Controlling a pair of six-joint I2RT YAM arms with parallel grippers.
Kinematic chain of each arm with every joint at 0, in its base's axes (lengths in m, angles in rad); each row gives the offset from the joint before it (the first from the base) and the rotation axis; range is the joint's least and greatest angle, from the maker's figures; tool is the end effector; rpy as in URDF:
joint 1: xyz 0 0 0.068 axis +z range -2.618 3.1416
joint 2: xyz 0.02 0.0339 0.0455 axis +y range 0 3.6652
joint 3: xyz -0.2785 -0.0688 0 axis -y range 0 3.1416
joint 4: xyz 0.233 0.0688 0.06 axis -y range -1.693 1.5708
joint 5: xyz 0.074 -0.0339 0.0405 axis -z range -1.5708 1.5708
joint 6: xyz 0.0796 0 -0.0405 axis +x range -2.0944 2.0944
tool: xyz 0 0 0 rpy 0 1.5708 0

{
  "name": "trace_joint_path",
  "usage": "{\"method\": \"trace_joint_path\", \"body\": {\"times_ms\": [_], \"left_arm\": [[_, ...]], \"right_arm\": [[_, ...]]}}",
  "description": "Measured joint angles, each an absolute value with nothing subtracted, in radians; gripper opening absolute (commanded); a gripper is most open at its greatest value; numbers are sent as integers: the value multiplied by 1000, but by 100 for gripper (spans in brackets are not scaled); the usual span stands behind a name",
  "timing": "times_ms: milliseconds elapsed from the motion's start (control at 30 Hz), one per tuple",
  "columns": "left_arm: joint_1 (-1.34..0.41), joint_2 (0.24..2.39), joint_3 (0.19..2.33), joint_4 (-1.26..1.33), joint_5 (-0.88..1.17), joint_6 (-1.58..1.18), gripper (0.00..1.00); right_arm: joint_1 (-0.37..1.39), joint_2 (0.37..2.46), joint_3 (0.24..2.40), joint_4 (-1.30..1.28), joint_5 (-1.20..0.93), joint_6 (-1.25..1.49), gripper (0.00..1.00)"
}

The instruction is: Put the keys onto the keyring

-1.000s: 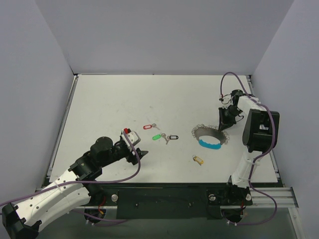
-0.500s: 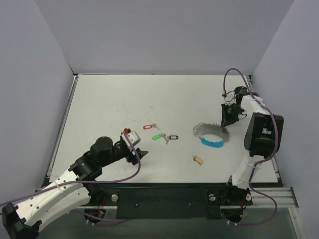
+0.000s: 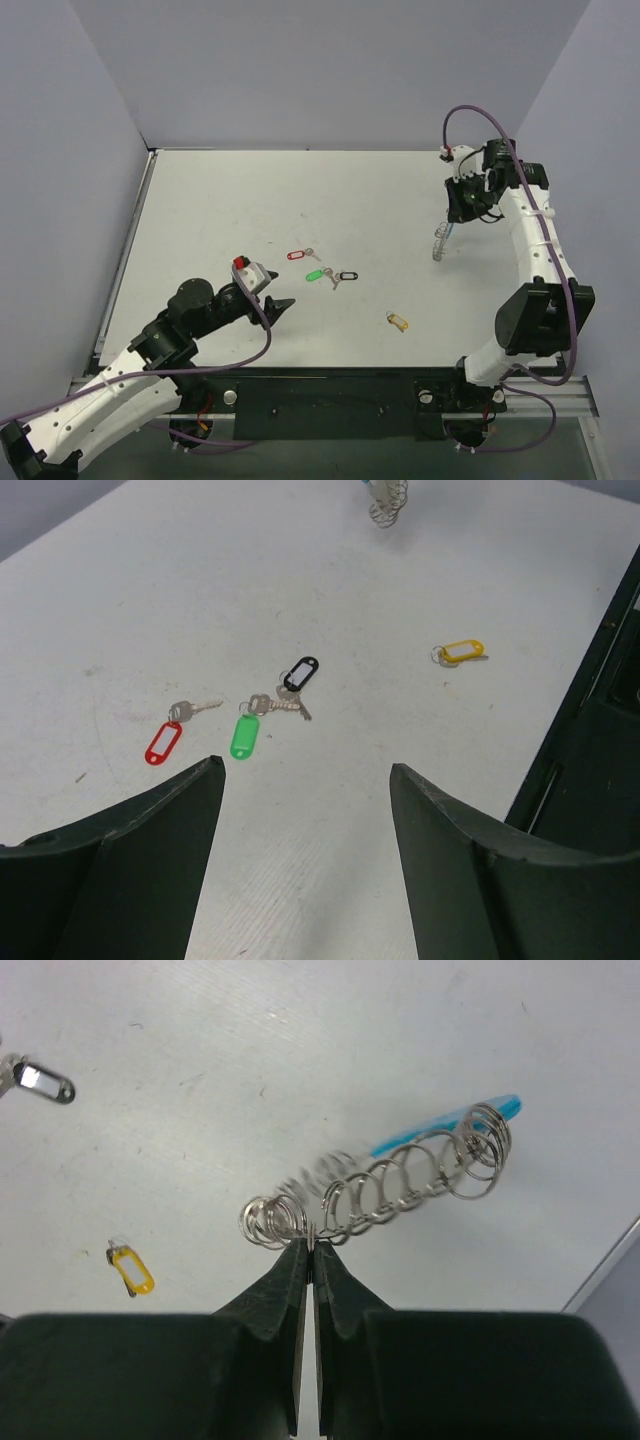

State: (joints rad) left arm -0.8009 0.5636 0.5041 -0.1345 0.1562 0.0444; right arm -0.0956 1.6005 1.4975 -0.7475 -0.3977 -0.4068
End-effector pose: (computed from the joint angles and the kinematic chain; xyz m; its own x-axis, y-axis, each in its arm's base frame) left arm 0.1098 -0.1310 0.2789 -0.0979 0.1639 -0.9816 0.8206 0.5713 0.0136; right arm 0.3647 -0.0040 0.3168 -0.6213 -0.3069 -0.7210 -0.4488 0.8936 0.0064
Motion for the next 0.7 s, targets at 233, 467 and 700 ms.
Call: {"method": "trace_joint_path", "body": {"times_ms": [233,467,700], "left_arm": [[-796,527,504,-9,206,-19,70],[-797,582,494,175,326,-121,63],[-895,575,372,335,315,-180,63]], "right_arm": [[136,1492,1651,-960,-457,-664,0],[343,1385,1627,-1120,-635,-941,0],[524,1437,1546,-1156,-715,-1053,0]]}}
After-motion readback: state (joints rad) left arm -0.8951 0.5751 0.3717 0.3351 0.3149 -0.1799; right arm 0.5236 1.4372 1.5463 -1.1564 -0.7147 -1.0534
